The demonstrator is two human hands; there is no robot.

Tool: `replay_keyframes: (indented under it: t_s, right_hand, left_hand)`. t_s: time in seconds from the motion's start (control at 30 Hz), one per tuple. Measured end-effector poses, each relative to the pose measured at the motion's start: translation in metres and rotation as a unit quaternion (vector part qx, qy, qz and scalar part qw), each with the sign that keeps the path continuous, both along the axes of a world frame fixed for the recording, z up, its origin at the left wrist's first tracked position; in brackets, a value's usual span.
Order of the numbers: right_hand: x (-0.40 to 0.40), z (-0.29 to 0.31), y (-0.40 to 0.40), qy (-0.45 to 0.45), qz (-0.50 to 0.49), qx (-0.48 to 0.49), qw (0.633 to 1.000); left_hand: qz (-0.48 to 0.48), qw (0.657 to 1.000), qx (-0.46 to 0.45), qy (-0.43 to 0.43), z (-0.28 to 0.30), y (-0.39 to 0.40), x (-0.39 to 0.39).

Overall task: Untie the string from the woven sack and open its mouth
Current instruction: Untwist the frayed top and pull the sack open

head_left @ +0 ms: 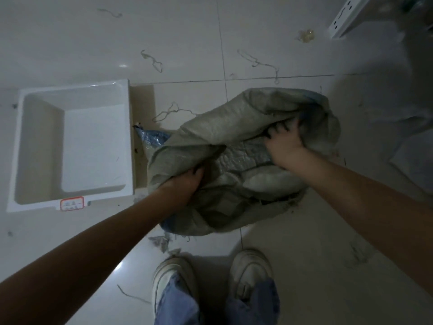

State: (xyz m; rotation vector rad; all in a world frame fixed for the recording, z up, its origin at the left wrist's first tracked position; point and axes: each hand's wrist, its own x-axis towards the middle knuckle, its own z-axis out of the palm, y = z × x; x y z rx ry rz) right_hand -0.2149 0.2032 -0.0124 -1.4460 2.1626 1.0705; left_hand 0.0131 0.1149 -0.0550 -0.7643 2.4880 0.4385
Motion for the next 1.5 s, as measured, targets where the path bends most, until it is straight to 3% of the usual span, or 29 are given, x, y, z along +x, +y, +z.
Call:
replay_keyframes:
  t_s: [0.07, 0.17, 0.27, 0.37, 0.47, 0.53, 0.6, 0.7, 0.8, 0.83, 0.9, 1.03, 1.2, 1.5]
  right_hand:
    - [0.033, 0.005, -0.01, -0.029, 0.038, -0.053, 0.997]
    - [0.068, -0.004, -0.012, -0.163, 0.075, -0.109, 0.978]
    - [0.074, -0.026, 0.005, -0.276, 0.036, -0.016, 0.96]
    - [0.066, -0.042, 0.031, -0.235, 0.113, 0.046, 0.964]
    - [0.048, -0.046, 0.057, -0.234, 0.147, 0.042, 0.96]
    - [0.036, -0.048, 0.072, -0.247, 0.145, 0.027, 0.958]
    - [0.029, -0.05, 0.081, -0.259, 0.123, 0.018, 0.958]
    - [0.027, -0.046, 0.08, -0.28, 0.082, 0.031, 0.956]
    - [0.033, -0.036, 0.052, -0.322, 0.003, -0.07, 0.944]
    - [0.033, -0.034, 0.038, -0.332, -0.033, -0.121, 0.935]
    - [0.029, -0.032, 0.012, -0.333, -0.09, -0.171, 0.923]
    - [0.005, -0.027, -0.011, -0.234, -0.13, -0.133, 0.954]
    - [-0.036, -0.022, -0.008, -0.175, -0.144, -0.079, 0.971]
    - [-0.019, -0.027, -0.008, -0.199, -0.159, -0.061, 0.965]
  left_hand:
    - [-0.088, 0.995, -0.037, -0.012, 0.01, 0.007, -0.02]
    - [-0.083, 0.995, -0.059, -0.025, 0.008, 0.002, -0.045]
    - [-0.107, 0.988, -0.088, -0.065, 0.002, -0.017, -0.05]
    - [-0.091, 0.99, -0.085, -0.06, 0.011, -0.045, -0.044]
    - [-0.097, 0.988, -0.095, -0.068, 0.011, -0.082, -0.035]
    - [-0.055, 0.997, -0.044, -0.042, 0.006, -0.105, -0.029]
    - [-0.023, 0.999, -0.026, -0.005, -0.006, -0.118, -0.024]
    - [-0.116, 0.989, -0.095, -0.012, -0.006, -0.119, -0.021]
    - [-0.166, 0.979, -0.115, 0.031, 0.0, -0.088, -0.029]
    - [-0.197, 0.973, -0.125, 0.009, 0.006, -0.076, -0.037]
    - [-0.149, 0.98, -0.111, -0.073, 0.008, -0.05, -0.049]
    - [-0.153, 0.974, -0.094, -0.134, 0.001, -0.026, -0.051]
    - [-0.109, 0.988, 0.012, -0.112, -0.022, -0.033, -0.031]
    - [-0.085, 0.993, 0.044, -0.072, -0.003, -0.049, -0.038]
